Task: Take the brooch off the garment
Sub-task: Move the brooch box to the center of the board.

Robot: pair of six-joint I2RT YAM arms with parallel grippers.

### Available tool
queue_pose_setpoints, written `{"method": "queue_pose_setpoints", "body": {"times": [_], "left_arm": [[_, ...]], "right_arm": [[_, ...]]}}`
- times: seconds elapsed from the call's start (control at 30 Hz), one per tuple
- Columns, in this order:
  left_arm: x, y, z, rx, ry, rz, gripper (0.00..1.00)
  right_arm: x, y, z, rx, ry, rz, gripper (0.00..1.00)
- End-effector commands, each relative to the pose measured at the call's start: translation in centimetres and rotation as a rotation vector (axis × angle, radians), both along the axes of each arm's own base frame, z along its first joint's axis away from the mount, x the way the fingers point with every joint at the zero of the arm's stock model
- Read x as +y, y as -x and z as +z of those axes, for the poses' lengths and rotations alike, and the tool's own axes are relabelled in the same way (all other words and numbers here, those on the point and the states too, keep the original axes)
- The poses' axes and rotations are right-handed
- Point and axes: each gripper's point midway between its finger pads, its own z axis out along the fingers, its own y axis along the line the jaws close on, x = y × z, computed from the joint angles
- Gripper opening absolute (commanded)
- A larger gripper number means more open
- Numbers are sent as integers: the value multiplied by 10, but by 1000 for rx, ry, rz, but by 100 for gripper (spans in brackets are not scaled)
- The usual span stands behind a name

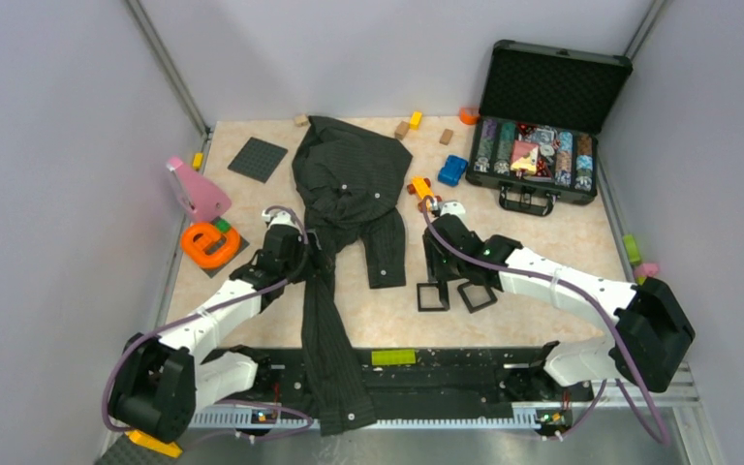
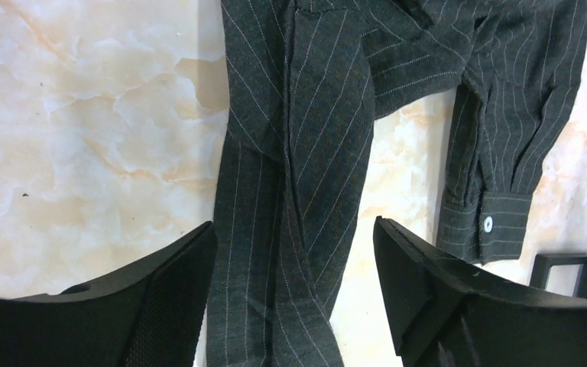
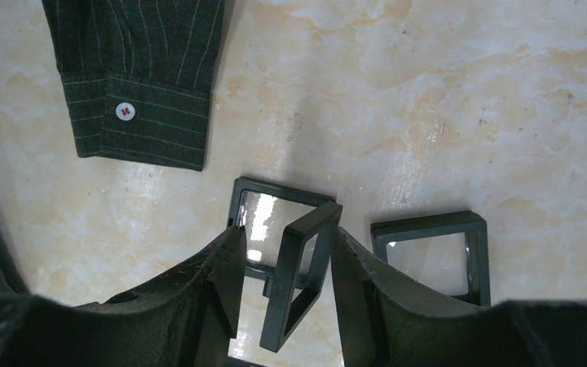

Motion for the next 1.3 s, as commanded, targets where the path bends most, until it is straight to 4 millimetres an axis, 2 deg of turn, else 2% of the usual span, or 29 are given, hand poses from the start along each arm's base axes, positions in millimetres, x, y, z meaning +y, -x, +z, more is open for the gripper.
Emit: {"method": "queue_pose_setpoints", "body": {"times": [0.0,0.1,0.17,0.3,0.37,0.5,0.8,0.93,1.07,1.2,1.27], "left_arm": [[-5,-14,12,-22,47,13,74],[-7,-15,10,-35,67,5,68],[-9,-17,10,-39,80,-4,68],[-13,-19,5,-10,90,-24,70],[-14,-20,5,-5,101,-35,67],[-13,-23,7,-23,88,-42,58],[-11,-29,-2,0,62,-36,56],[-12,-33,-1,0,56,-45,56],[-15,-34,-6,26,65,-53,55],[-19,-34,-13,44,77,-59,55],[-20,-34,-16,54,76,-63,55]], "right_arm": [[7,15,-12,63,-44,10,46],[5,19,-12,60,-66,-1,38],[2,19,-10,51,-59,-9,29],[-1,18,-9,56,-36,-14,20],[-3,15,-7,44,-19,-26,16],[-12,0,10,-24,15,-58,15],[-36,-60,38,-119,-24,-179,11],[-53,-90,39,-140,-42,-250,11],[-85,-113,34,-139,-11,-329,11],[-119,-122,26,-122,2,-403,12],[-126,-122,18,-94,-28,-417,13]]}}
